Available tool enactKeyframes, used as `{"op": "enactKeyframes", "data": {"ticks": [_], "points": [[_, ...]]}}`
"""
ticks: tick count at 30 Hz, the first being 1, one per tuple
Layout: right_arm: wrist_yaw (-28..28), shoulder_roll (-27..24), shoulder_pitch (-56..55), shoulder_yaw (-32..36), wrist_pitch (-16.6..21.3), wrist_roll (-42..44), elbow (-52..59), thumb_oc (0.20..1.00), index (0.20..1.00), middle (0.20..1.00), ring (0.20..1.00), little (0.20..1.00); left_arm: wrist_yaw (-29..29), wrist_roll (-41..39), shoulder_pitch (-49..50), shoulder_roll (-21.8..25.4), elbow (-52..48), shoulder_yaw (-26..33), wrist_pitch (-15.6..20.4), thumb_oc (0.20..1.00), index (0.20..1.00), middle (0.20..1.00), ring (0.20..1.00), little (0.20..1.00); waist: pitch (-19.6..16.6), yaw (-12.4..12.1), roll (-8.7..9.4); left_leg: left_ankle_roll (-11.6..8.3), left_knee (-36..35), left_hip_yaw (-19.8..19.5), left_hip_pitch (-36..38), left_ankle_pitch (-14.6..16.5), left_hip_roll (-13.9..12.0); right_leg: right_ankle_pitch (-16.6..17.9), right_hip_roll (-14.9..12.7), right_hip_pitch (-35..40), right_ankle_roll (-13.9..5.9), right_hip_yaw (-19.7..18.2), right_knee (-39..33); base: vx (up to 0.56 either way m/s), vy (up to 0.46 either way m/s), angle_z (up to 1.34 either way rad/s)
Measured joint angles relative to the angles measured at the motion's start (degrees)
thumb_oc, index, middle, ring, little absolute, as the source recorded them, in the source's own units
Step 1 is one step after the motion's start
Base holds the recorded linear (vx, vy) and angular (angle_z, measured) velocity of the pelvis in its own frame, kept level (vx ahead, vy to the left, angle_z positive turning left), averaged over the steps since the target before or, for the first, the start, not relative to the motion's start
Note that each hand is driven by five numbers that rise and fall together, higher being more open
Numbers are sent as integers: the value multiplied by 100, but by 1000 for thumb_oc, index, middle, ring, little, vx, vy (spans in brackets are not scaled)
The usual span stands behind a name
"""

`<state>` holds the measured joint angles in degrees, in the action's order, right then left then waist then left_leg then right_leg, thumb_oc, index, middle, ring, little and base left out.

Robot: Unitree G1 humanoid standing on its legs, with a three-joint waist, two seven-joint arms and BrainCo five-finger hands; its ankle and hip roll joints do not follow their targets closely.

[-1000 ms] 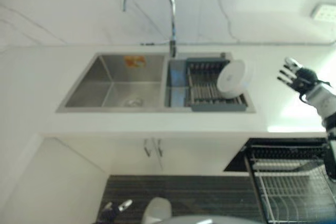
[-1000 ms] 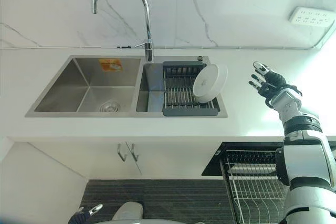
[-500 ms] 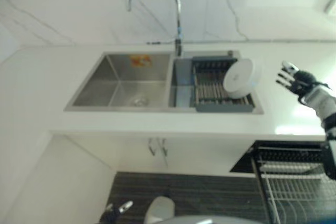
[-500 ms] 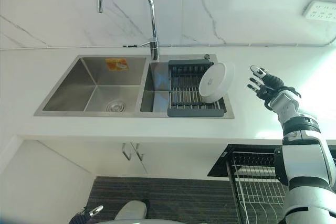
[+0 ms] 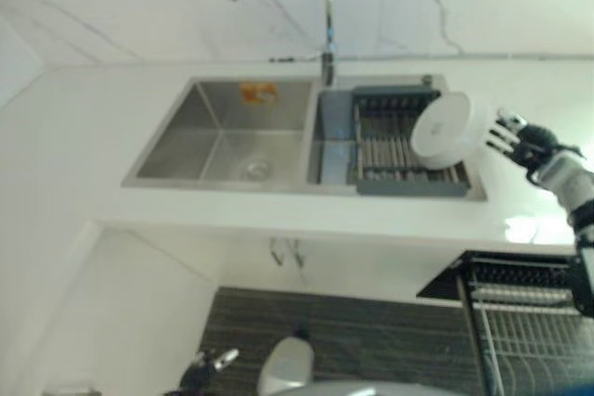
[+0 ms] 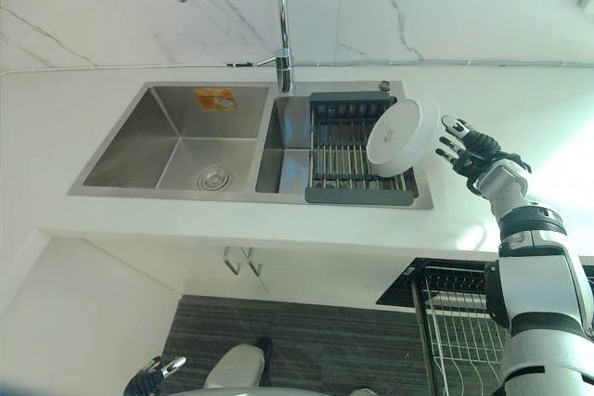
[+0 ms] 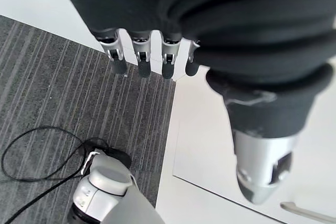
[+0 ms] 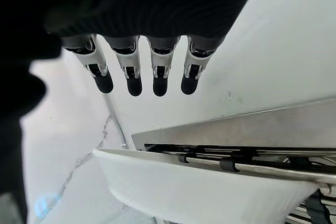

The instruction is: Place the dishes in the dishwasher.

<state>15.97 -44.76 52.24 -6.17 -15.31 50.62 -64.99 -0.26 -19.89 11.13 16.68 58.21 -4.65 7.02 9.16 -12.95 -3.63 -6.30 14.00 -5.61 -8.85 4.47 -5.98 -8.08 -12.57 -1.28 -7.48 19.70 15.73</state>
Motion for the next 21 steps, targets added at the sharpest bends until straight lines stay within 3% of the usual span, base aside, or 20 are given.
{"op": "enactKeyframes", "data": {"ticks": [10, 21], "points": [[111, -20, 0, 7, 120, 0, 1, 1000, 1000, 1000, 1000, 1000, -124, -152, 64, 68, -210, -3, -148, 1000, 1000, 1000, 1000, 1000, 107, -4, -112, 23, -25, -18, 0, -24, 38, 10, -16, 42, -17, 50, -38, 2, 2, 1], [220, -98, 78, -2, 119, -62, 0, 1000, 1000, 1000, 1000, 1000, -200, -153, 66, 83, -233, -50, -193, 1000, 1000, 1000, 1000, 1000, 164, -14, -22, 35, -124, -29, 108, -97, 111, 22, -81, 247, -59, 197, -144, 9, -3, 7]]}}
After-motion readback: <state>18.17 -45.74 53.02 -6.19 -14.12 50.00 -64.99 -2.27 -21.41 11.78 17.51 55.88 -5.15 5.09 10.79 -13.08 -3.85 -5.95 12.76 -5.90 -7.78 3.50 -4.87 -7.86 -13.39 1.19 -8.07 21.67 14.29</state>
